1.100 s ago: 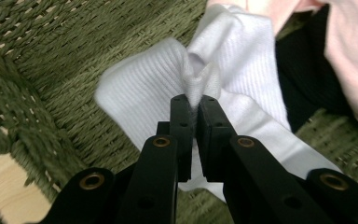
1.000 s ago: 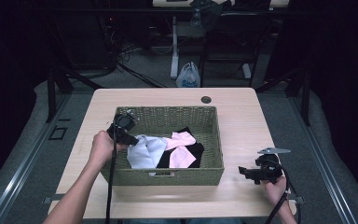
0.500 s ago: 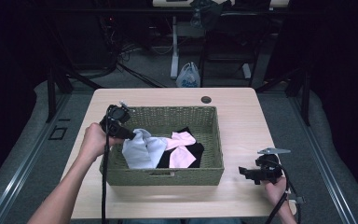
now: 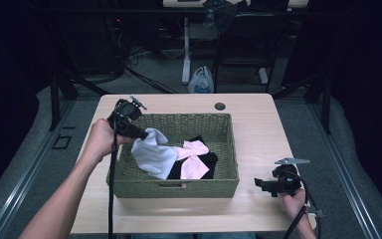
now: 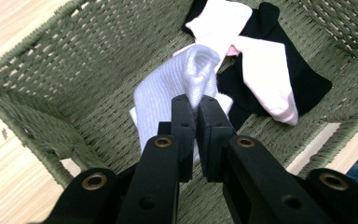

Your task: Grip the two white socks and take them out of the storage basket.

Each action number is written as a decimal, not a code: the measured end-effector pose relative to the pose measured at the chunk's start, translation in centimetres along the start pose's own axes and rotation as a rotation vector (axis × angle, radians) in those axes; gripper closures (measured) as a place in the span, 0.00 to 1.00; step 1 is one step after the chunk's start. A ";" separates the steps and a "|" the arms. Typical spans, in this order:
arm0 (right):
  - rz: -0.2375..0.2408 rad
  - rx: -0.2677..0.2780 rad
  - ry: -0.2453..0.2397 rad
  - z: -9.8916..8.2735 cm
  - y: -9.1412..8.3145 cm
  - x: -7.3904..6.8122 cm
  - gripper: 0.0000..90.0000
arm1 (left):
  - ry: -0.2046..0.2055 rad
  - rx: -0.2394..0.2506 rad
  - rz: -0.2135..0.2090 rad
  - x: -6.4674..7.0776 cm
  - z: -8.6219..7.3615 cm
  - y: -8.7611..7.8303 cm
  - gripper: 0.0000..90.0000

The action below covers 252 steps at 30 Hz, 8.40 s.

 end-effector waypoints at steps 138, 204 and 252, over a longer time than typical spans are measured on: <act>0.044 -0.048 0.005 -0.1 0.4 0.0 0.16 | -0.342 0.071 0.016 -7.1 -10.9 -0.9 0.04; 0.060 -0.055 0.006 -0.3 0.2 0.1 0.16 | -0.184 -0.083 -0.065 0.9 -1.3 14.1 0.67; 0.064 -0.055 0.011 -0.3 0.3 0.1 0.16 | -0.072 0.074 0.001 -0.9 0.6 0.3 0.96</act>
Point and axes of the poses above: each handheld gripper's, and its own axes: y roughly forward along the jaws, z roughly out of its top, x roughly to its right, the point moved 1 cm from there along y, roughly forward along the jaws, and after that the axes turned 13 degrees about z, right-handed, at the moved point
